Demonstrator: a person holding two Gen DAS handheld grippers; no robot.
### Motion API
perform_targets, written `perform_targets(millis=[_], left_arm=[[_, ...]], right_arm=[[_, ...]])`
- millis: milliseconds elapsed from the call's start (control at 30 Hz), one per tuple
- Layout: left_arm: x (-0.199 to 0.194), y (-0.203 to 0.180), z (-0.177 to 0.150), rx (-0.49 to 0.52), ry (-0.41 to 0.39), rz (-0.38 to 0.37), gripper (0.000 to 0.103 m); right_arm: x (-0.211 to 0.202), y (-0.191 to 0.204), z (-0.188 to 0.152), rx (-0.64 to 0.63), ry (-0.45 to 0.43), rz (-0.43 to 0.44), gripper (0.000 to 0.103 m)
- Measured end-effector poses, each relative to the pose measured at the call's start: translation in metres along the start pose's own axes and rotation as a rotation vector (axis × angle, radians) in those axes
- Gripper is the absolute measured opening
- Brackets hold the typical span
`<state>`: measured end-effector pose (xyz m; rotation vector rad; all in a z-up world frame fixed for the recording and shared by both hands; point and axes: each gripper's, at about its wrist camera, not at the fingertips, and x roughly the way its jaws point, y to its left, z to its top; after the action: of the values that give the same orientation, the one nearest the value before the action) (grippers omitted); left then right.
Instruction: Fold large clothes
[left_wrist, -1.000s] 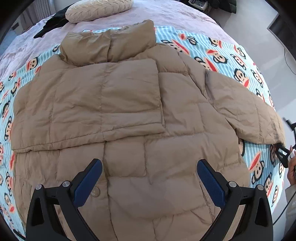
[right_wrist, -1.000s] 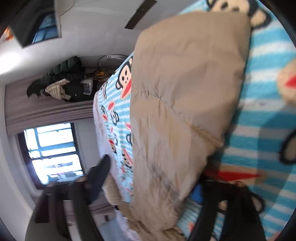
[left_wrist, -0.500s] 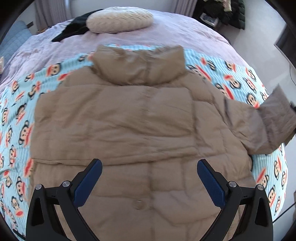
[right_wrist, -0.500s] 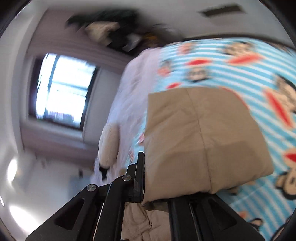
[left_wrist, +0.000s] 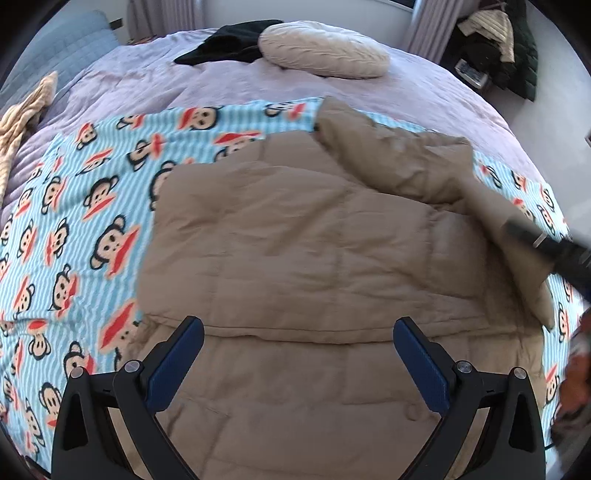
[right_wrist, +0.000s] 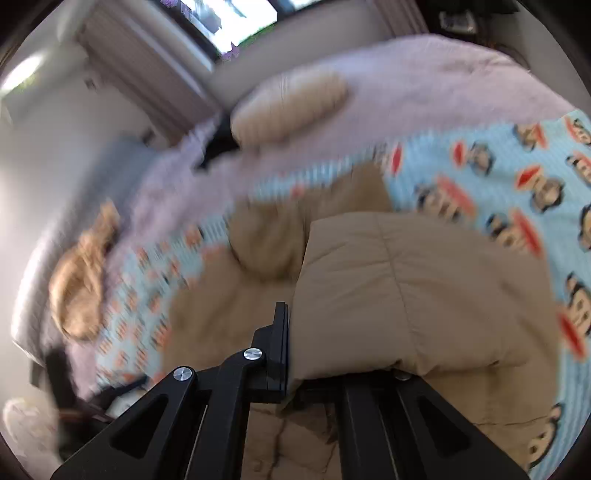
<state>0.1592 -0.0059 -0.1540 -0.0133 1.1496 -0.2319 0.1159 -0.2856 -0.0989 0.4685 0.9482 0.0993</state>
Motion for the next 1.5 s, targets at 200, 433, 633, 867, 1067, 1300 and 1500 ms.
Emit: perform_targets(millis=[200,433,633,867,1067,1300,1500], left_arm=[[0.014,0.007,0.001,-0.002,-0.012,-0.005,0.103],[0.023,-0.002,0.008,-0.009,-0.017,-0.062,0.103],[0.028,0.008,0.023,-0.048,-0.037,-0.088,0.103],[0.025,0.036,0.023,-0.122,-0.046,-0.193,0.103],[0.023,0.062,0.023,-0.259,-0.032,-0.404,0.103],[0.03,0.038,0.031,-0.197,0.024,-0.519,0.103],[0.07,0.008,0.031,-0.142,0.127,-0.468,0.096]], right_arm=[[0.075,-0.021,-0.036,0.036,0.165,-0.108,0.007],[0.05,-0.032,-0.039,0.176,0.204,-0.051,0.066],[-0.009,-0.07,-0.043,0.392,0.03,-0.049,0.067],[-0.01,-0.062,-0.009,0.362,-0.049,-0.058,0.009],[0.036,0.043,-0.016,-0.018,0.121,-0.005,0.011],[0.053,0.052,-0.061,-0.075,0.322,-0.011,0.065],[-0.013,-0.061,-0.08,0.262,0.261,-0.1,0.065]])
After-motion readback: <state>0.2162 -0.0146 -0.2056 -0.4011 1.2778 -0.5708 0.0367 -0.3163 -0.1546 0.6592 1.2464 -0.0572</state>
